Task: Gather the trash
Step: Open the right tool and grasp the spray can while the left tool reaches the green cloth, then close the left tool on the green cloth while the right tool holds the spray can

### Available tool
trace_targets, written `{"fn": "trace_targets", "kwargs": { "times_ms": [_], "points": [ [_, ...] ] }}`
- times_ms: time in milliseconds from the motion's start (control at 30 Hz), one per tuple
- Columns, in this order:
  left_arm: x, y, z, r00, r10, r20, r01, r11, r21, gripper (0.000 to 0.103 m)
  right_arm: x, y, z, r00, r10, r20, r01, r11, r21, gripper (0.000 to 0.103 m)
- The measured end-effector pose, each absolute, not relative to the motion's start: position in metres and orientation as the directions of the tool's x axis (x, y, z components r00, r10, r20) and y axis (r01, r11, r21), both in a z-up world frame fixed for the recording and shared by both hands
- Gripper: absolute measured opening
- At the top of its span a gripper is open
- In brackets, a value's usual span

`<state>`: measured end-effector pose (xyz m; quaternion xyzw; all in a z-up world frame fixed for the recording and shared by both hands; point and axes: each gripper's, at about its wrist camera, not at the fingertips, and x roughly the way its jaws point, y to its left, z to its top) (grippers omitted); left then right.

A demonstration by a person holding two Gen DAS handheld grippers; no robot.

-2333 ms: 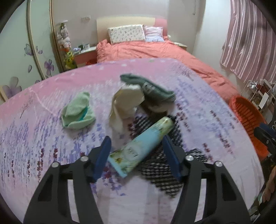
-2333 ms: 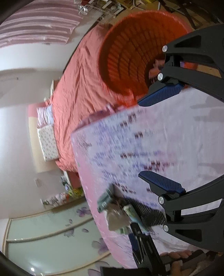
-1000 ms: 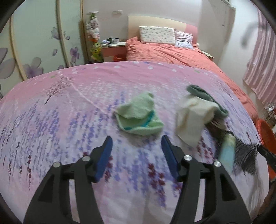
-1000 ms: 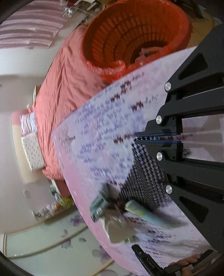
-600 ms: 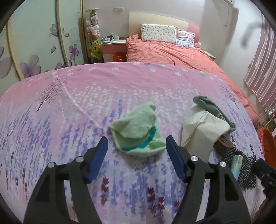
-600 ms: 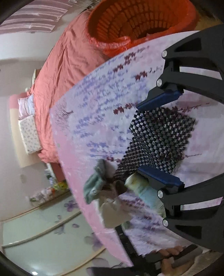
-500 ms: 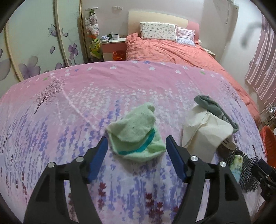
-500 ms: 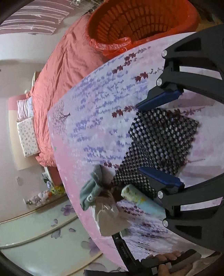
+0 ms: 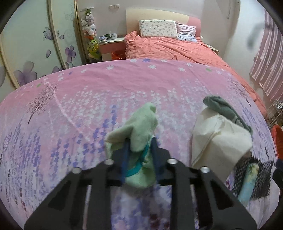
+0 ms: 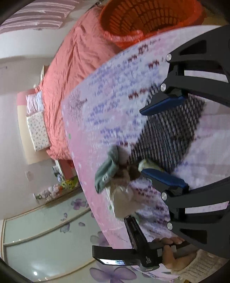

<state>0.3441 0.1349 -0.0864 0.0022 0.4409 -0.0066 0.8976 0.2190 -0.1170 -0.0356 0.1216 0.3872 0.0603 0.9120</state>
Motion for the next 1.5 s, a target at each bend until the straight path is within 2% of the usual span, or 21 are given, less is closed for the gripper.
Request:
{"fn": "trace_targets", "kwargs": {
  "times_ms": [133, 333, 367, 400, 467, 500, 533, 600, 733, 933, 1000, 1100, 1300, 1500],
  "points": [
    [0.327, 0.149, -0.086, 0.611, -0.008, -0.791, 0.017, 1.0, 0.003, 0.018, 0.225, -0.1, -0.044, 0.653, 0.266, -0.709, -0.049, 0.949, 0.31, 0.055],
    [0.305, 0.16, -0.086, 0.616, -0.018, -0.788, 0.029, 1.0, -0.001, 0.02, 0.238, -0.075, -0.057, 0.603, 0.261, -0.754, -0.032, 0.952, 0.304, 0.056],
    [0.303, 0.161, -0.086, 0.618, -0.02, -0.786, 0.031, 1.0, -0.001, 0.022, 0.238, -0.072, -0.057, 0.609, 0.244, -0.755, -0.021, 0.956, 0.292, 0.055],
    [0.302, 0.162, -0.086, 0.619, -0.02, -0.785, 0.03, 1.0, -0.002, 0.028, 0.239, -0.071, -0.057, 0.611, 0.236, -0.756, -0.016, 0.958, 0.286, 0.055],
    [0.301, 0.164, -0.085, 0.623, -0.02, -0.782, 0.024, 1.0, -0.007, 0.039, 0.244, -0.065, -0.057, 0.605, 0.246, -0.758, -0.024, 0.956, 0.291, 0.043],
    [0.302, 0.165, -0.085, 0.623, -0.023, -0.782, 0.02, 1.0, -0.014, 0.042, 0.246, -0.064, -0.057, 0.601, 0.246, -0.76, -0.032, 0.958, 0.285, 0.033],
    [0.302, 0.166, -0.085, 0.623, -0.03, -0.781, 0.018, 1.0, -0.024, 0.043, 0.246, -0.062, -0.058, 0.601, 0.234, -0.765, -0.042, 0.964, 0.262, 0.031],
    [0.3, 0.167, -0.085, 0.626, -0.039, -0.779, 0.012, 0.999, -0.04, 0.051, 0.244, -0.059, -0.057, 0.606, 0.224, -0.763, -0.068, 0.971, 0.231, 0.031],
    [0.303, 0.166, -0.085, 0.632, -0.05, -0.774, 0.01, 0.998, -0.056, 0.055, 0.238, -0.062, -0.056, 0.619, 0.205, -0.759, -0.078, 0.977, 0.2, 0.031],
    [0.318, 0.161, -0.091, 0.622, -0.022, -0.782, -0.022, 0.999, -0.046, 0.054, 0.237, -0.057, -0.058, 0.623, 0.189, -0.759, -0.075, 0.98, 0.182, 0.031],
    [0.32, 0.162, -0.09, 0.626, -0.002, -0.78, -0.041, 0.999, -0.035, 0.036, 0.238, -0.052, -0.057, 0.623, 0.181, -0.761, -0.085, 0.983, 0.165, 0.03],
    [0.313, 0.168, -0.086, 0.624, -0.01, -0.781, -0.027, 0.999, -0.034, 0.021, 0.239, -0.047, -0.055, 0.623, 0.171, -0.763, -0.108, 0.985, 0.133, 0.028],
    [0.278, 0.173, -0.086, 0.63, -0.01, -0.777, -0.006, 1.0, -0.017, 0.02, 0.237, -0.049, -0.058, 0.631, 0.167, -0.758, -0.104, 0.986, 0.13, 0.028],
    [0.276, 0.174, -0.089, 0.636, 0.005, -0.771, -0.019, 1.0, -0.009, 0.024, 0.239, -0.051, -0.059, 0.628, 0.182, -0.757, -0.102, 0.983, 0.152, 0.028]
  ]
}}
